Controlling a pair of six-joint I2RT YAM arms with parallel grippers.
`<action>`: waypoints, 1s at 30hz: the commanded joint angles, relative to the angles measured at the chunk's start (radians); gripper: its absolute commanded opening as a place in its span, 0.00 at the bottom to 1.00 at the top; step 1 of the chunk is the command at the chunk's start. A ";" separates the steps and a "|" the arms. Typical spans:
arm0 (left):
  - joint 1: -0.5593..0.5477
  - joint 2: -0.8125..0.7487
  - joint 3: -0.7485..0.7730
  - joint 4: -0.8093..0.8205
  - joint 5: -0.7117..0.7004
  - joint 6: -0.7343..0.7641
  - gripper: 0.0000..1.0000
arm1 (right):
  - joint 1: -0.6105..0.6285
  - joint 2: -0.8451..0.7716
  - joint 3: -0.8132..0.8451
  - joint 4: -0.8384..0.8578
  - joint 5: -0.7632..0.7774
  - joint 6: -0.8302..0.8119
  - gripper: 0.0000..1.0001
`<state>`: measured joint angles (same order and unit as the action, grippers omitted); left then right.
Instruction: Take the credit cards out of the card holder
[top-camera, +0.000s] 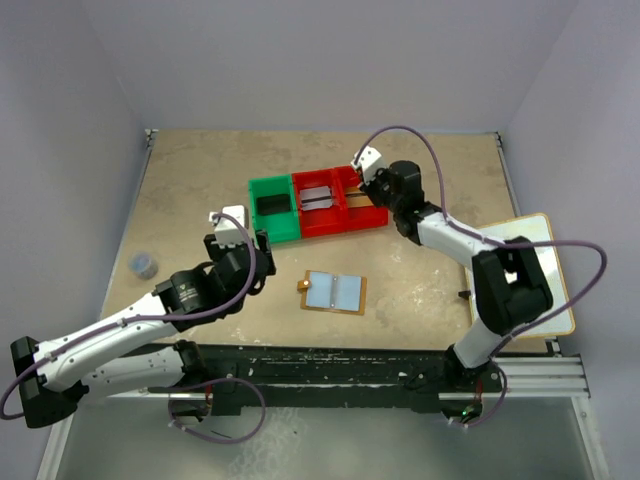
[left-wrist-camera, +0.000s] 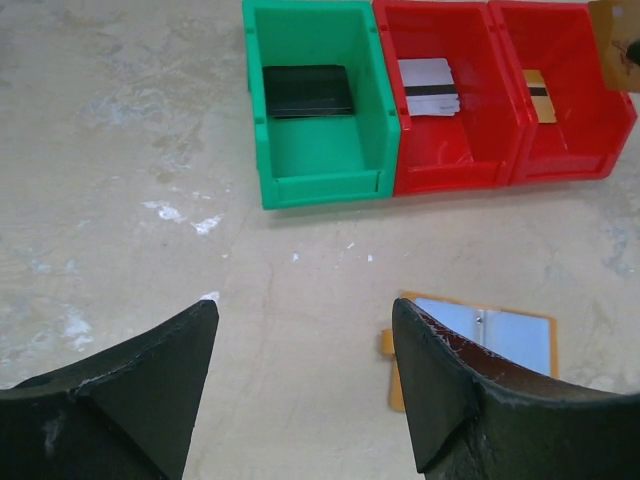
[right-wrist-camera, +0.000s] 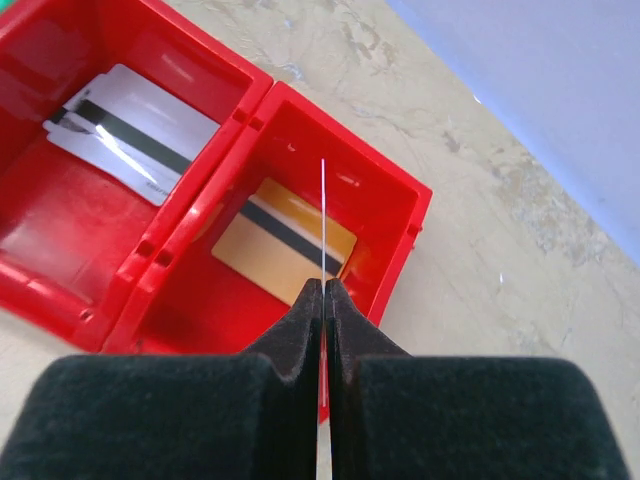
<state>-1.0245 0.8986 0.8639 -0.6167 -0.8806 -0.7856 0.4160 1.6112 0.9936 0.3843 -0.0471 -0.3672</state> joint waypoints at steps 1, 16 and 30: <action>-0.008 -0.065 -0.006 -0.050 -0.044 0.131 0.69 | -0.014 0.085 0.103 0.012 -0.059 -0.125 0.00; -0.006 -0.138 -0.098 0.030 -0.151 0.170 0.72 | -0.050 0.328 0.282 -0.044 -0.063 -0.376 0.00; -0.006 0.012 -0.021 -0.055 -0.130 0.149 0.72 | -0.051 0.411 0.324 -0.021 -0.141 -0.523 0.00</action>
<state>-1.0290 0.9283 0.7925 -0.6613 -0.9783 -0.6418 0.3706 2.0171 1.2587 0.3649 -0.1490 -0.8261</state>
